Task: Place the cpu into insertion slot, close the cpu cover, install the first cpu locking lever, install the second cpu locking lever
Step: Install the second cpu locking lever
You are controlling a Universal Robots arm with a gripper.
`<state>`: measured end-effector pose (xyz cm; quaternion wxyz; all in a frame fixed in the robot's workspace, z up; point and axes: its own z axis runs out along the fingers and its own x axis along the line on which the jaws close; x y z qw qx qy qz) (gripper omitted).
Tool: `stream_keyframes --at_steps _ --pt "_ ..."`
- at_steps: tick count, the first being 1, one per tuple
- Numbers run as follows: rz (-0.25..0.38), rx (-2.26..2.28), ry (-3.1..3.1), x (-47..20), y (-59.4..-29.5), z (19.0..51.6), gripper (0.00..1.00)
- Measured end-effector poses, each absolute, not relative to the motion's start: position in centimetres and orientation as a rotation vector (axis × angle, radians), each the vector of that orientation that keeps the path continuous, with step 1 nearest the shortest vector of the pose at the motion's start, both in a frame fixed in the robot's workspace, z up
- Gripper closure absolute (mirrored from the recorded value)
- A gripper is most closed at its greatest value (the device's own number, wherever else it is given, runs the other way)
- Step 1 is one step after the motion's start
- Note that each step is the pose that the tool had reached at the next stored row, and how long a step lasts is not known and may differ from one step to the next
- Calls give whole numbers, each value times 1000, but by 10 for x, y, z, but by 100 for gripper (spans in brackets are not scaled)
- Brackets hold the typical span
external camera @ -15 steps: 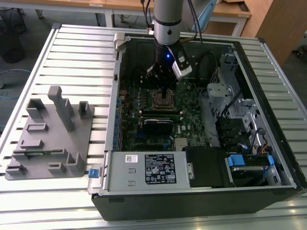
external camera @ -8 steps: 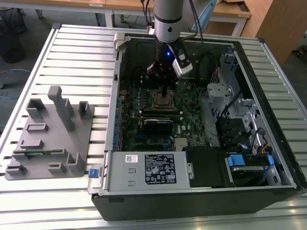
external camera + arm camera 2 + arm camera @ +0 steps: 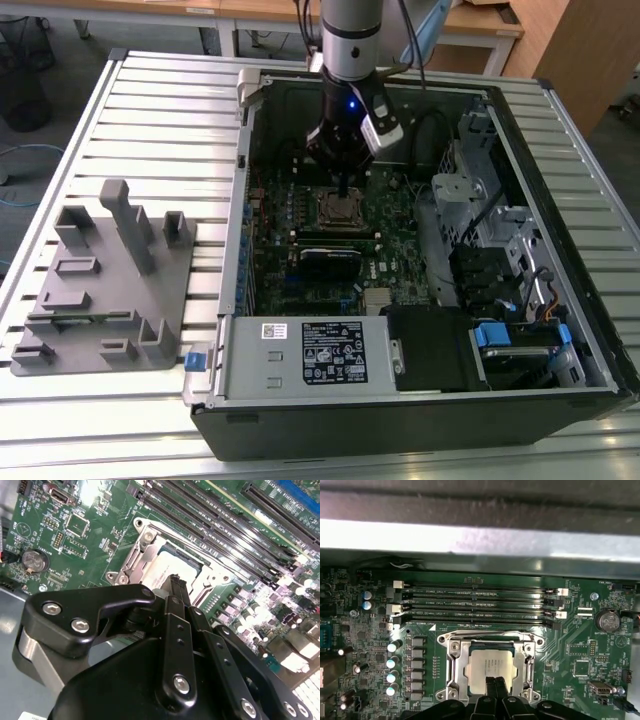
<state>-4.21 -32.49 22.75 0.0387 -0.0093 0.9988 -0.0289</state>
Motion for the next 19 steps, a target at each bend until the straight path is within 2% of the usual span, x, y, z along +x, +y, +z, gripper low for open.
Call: stream_keyframes --at_steps 19 --pt "-89 -28 3063 -42 -325 234 89"
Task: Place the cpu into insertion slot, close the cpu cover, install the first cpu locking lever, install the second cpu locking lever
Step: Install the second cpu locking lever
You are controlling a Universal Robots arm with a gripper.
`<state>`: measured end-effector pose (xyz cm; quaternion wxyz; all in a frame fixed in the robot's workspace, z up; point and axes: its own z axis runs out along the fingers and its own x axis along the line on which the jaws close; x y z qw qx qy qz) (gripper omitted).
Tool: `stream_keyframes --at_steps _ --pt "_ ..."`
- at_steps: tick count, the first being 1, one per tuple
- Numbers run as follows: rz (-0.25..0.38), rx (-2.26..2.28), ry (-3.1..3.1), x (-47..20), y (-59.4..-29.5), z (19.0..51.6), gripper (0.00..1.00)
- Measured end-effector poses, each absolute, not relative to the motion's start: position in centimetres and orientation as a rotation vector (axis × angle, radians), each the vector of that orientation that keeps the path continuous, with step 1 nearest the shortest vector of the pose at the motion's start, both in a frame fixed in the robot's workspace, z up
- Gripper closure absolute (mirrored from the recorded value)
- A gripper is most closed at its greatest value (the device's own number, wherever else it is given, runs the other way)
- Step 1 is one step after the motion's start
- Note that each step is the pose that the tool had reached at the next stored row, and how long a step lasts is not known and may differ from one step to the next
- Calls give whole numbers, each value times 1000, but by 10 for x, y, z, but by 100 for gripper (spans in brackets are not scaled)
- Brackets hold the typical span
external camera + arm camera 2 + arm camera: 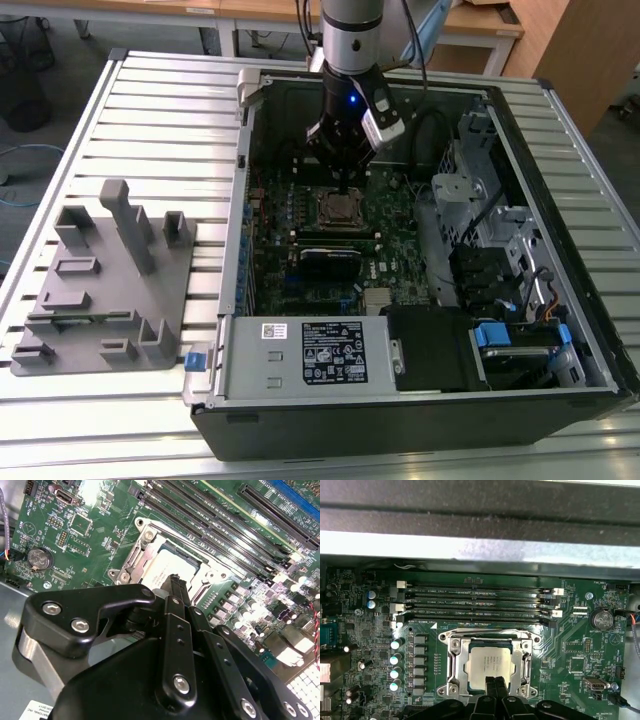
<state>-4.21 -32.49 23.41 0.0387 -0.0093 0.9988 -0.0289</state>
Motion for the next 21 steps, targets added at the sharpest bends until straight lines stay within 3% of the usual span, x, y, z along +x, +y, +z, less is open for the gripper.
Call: stream_keyframes --at_steps 21 --pt "-90 -29 3063 -42 -325 241 89"
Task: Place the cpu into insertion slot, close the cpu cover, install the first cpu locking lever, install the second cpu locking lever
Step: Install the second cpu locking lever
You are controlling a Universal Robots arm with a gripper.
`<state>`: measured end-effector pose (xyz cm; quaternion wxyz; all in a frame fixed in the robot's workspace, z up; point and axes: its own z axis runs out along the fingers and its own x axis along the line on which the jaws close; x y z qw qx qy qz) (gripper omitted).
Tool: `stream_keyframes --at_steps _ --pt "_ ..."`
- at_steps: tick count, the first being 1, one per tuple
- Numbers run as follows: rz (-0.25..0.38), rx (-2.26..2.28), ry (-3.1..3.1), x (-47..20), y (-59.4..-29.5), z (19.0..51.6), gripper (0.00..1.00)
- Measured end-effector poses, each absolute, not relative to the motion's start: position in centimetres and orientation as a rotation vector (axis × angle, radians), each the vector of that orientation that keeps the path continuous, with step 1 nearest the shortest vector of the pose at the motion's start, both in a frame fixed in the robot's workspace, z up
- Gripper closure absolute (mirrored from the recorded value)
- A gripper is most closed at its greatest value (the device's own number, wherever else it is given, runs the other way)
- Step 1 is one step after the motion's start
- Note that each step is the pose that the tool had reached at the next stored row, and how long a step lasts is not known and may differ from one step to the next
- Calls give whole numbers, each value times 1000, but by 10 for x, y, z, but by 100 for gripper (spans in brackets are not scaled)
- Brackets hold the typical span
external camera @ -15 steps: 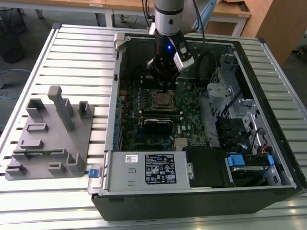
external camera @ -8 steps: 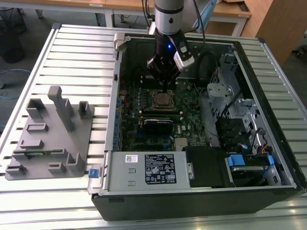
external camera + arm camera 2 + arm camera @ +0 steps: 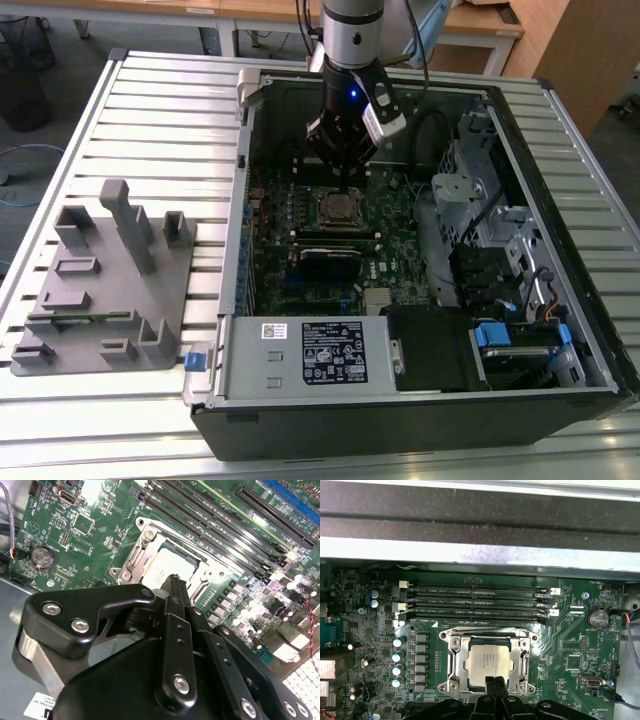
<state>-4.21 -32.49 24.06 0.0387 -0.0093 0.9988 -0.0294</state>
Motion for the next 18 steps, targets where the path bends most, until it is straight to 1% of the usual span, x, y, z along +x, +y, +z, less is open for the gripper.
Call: stream_keyframes --at_steps 18 --pt "-90 -28 3063 -42 -339 241 89"
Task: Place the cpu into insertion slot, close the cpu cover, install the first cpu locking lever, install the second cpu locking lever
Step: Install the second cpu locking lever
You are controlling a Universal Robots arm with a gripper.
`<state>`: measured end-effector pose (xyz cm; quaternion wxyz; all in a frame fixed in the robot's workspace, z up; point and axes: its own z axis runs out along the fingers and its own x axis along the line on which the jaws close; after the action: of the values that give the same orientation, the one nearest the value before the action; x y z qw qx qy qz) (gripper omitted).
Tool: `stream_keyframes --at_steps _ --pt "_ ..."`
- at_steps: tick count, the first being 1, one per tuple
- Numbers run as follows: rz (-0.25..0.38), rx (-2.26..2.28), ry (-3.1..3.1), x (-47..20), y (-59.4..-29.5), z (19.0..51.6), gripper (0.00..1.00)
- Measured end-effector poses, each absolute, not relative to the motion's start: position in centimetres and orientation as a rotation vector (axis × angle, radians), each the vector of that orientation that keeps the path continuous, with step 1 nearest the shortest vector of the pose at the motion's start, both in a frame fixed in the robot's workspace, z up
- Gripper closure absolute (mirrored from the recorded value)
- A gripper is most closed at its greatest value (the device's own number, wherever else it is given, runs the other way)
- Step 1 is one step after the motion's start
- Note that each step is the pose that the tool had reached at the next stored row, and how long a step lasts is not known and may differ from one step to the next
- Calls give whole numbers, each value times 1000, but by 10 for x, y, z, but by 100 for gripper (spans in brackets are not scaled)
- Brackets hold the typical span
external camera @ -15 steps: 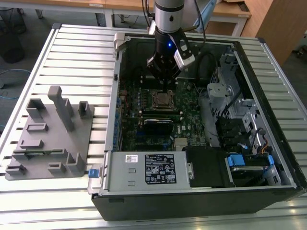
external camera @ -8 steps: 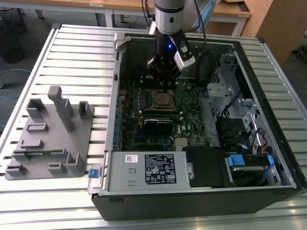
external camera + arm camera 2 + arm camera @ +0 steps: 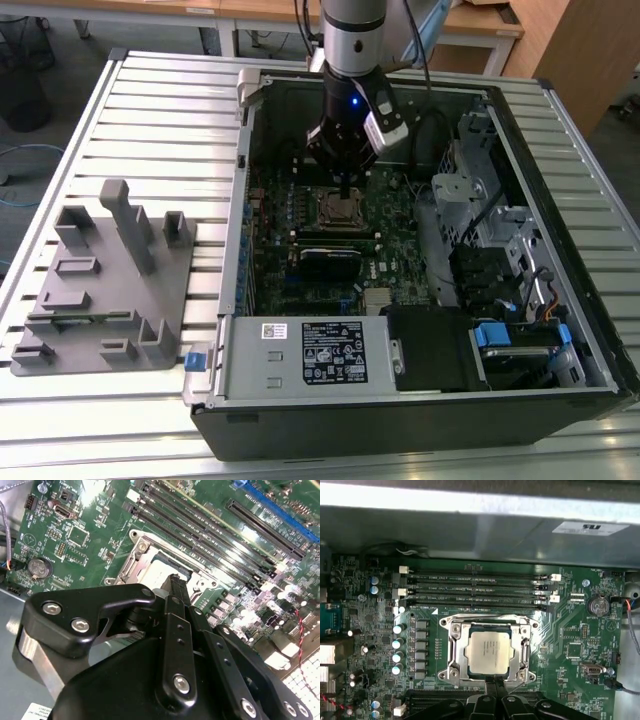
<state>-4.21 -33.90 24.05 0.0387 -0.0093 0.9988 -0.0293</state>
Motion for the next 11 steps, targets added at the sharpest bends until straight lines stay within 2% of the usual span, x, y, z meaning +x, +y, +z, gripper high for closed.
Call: stream_keyframes --at_steps 11 --pt "-90 -28 3063 -42 -348 240 89"
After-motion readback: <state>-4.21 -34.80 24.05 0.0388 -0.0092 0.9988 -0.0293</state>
